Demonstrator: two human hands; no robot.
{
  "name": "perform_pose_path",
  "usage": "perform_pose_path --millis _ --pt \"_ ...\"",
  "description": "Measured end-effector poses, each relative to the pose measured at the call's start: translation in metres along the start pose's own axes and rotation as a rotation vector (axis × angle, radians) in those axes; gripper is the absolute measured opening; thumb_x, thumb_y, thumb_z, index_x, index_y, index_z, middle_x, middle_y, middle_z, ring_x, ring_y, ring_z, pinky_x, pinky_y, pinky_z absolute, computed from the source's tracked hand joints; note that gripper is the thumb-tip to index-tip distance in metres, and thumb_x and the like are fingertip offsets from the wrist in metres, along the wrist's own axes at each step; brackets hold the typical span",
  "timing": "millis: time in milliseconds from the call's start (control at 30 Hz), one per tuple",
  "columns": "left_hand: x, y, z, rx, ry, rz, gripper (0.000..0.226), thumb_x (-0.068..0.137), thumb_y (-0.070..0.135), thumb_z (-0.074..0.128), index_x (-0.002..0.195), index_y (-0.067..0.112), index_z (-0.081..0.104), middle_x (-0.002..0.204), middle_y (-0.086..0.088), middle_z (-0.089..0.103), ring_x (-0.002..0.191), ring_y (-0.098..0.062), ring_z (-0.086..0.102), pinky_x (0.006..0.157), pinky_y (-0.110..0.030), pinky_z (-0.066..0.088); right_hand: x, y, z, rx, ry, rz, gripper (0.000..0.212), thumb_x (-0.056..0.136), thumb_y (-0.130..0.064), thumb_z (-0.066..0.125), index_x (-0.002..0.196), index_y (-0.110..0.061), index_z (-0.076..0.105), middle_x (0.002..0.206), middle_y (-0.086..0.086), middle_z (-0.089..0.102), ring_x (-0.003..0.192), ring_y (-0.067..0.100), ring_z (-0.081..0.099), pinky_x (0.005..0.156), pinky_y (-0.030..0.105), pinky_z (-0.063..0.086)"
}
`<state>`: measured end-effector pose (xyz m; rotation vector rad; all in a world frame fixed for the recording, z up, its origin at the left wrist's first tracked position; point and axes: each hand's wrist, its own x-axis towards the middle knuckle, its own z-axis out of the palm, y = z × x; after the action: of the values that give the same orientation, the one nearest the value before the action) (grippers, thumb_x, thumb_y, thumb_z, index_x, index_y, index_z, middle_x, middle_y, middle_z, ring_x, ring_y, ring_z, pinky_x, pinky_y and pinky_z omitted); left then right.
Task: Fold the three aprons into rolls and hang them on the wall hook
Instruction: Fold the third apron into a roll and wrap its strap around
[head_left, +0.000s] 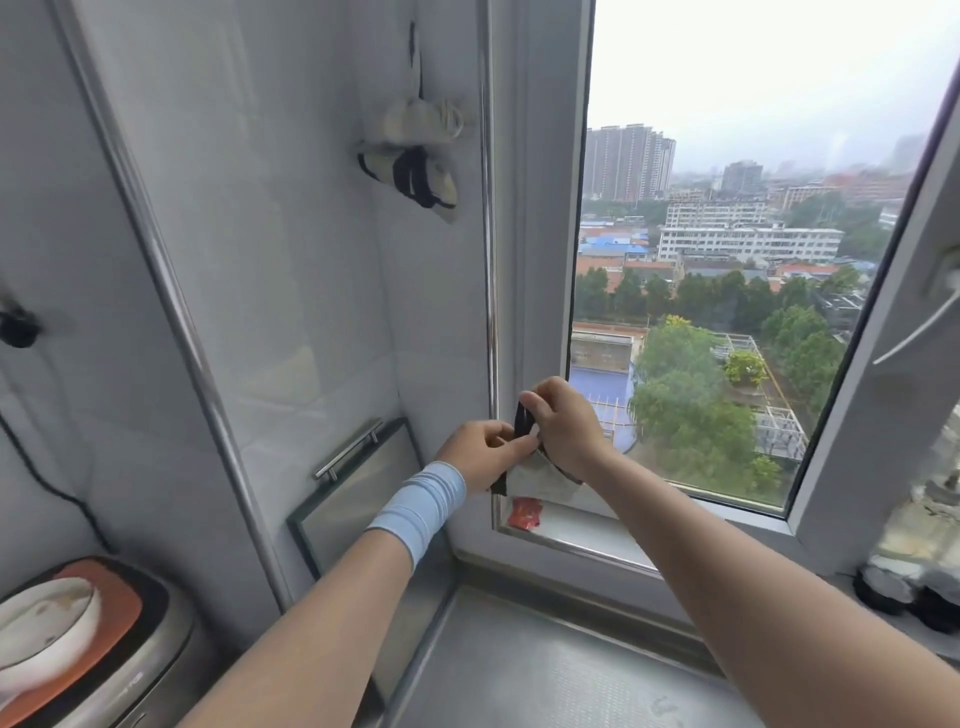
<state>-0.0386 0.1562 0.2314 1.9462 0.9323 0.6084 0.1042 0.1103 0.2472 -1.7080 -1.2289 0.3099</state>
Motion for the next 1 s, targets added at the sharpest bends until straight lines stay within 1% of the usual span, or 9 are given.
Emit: perform_pose_path --millis 133,233,367,467,633,733,833,900,1000 --pt "0.006 0.021 -0.028 0.042 0.010 0.104 0.022 0.080 0.049 0.067 0.090 0.030 0.070 0.072 0.006 0.070 0.078 -0.022 0.069 0.076 -0.041 0.059 0.020 -0.029 -0.008 0.029 0.012 -0.002 0.024 0.096 -0.035 0.057 0.086 -0.013 0.058 0.083 0.002 0.065 0.075 0.020 0.062 0.061 0.030 0.043" --pt "0.013 0.048 -0.048 -0.029 0.042 0.125 0.012 0.084 0.035 0.069 0.093 0.027 0.070 0.073 0.009 0.066 0.077 -0.016 0.064 0.070 -0.031 0.056 0.034 -0.059 -0.013 0.014 0.043 -0.058 0.024 0.093 -0.034 0.062 0.082 -0.012 0.062 0.076 -0.001 0.064 0.069 0.014 0.059 0.058 0.026 0.040" --pt "0.028 0.083 -0.084 -0.223 0.301 0.147 0.020 0.089 0.036 0.065 0.088 0.017 0.073 0.070 0.005 0.066 0.073 -0.017 0.061 0.067 -0.023 0.049 0.052 -0.110 -0.023 0.035 0.057 -0.144 0.020 0.091 -0.032 0.065 0.081 -0.015 0.067 0.077 -0.001 0.069 0.066 0.017 0.066 0.062 0.032 0.054" --pt "0.038 0.102 -0.110 -0.175 0.410 0.236 0.021 0.090 0.033 0.065 0.084 0.015 0.073 0.070 0.004 0.067 0.069 -0.016 0.061 0.065 -0.023 0.049 0.065 -0.144 -0.031 0.052 0.075 -0.198 0.016 0.089 -0.029 0.067 0.082 -0.016 0.071 0.077 -0.002 0.072 0.063 0.018 0.069 0.068 0.038 0.060" --pt "0.056 0.137 -0.155 -0.068 0.617 0.409 0.023 0.093 0.028 0.058 0.088 0.012 0.074 0.081 0.000 0.072 0.076 -0.018 0.065 0.071 -0.025 0.052 0.084 -0.191 -0.038 0.174 0.119 -0.210 0.014 0.089 -0.022 0.065 0.088 -0.015 0.077 0.079 -0.002 0.075 0.076 0.012 0.070 0.074 0.030 0.058" --pt "0.062 0.165 -0.178 -0.024 0.671 0.496 0.019 0.094 0.024 0.057 0.089 0.014 0.073 0.079 0.005 0.070 0.076 -0.015 0.063 0.071 -0.021 0.049 0.100 -0.218 -0.041 0.292 0.192 -0.206 0.015 0.091 -0.021 0.063 0.086 -0.016 0.077 0.078 -0.001 0.075 0.078 0.016 0.071 0.078 0.035 0.059" --pt "0.066 0.195 -0.199 -0.075 0.702 0.604 0.013 0.090 0.015 0.060 0.102 0.017 0.065 0.080 0.009 0.067 0.076 -0.011 0.063 0.072 -0.018 0.050 0.122 -0.245 -0.047 0.313 0.339 -0.258 0.013 0.089 -0.022 0.066 0.084 -0.020 0.078 0.075 -0.006 0.074 0.076 0.013 0.071 0.077 0.035 0.059" --pt "0.072 0.209 -0.215 -0.084 0.719 0.679 0.014 0.087 0.011 0.061 0.098 0.020 0.059 0.072 0.011 0.066 0.070 -0.008 0.063 0.070 -0.017 0.051 0.136 -0.262 -0.050 0.300 0.422 -0.301 0.012 0.086 -0.025 0.067 0.082 -0.023 0.078 0.072 -0.009 0.073 0.073 0.010 0.070 0.075 0.033 0.058" --pt "0.088 0.225 -0.237 0.006 0.697 0.709 0.011 0.085 0.012 0.064 0.089 0.019 0.071 0.075 0.010 0.071 0.071 -0.007 0.066 0.073 -0.021 0.055 0.156 -0.286 -0.056 0.251 0.489 -0.336 0.011 0.084 -0.028 0.068 0.080 -0.027 0.077 0.071 -0.013 0.072 0.073 0.006 0.068 0.071 0.029 0.057"
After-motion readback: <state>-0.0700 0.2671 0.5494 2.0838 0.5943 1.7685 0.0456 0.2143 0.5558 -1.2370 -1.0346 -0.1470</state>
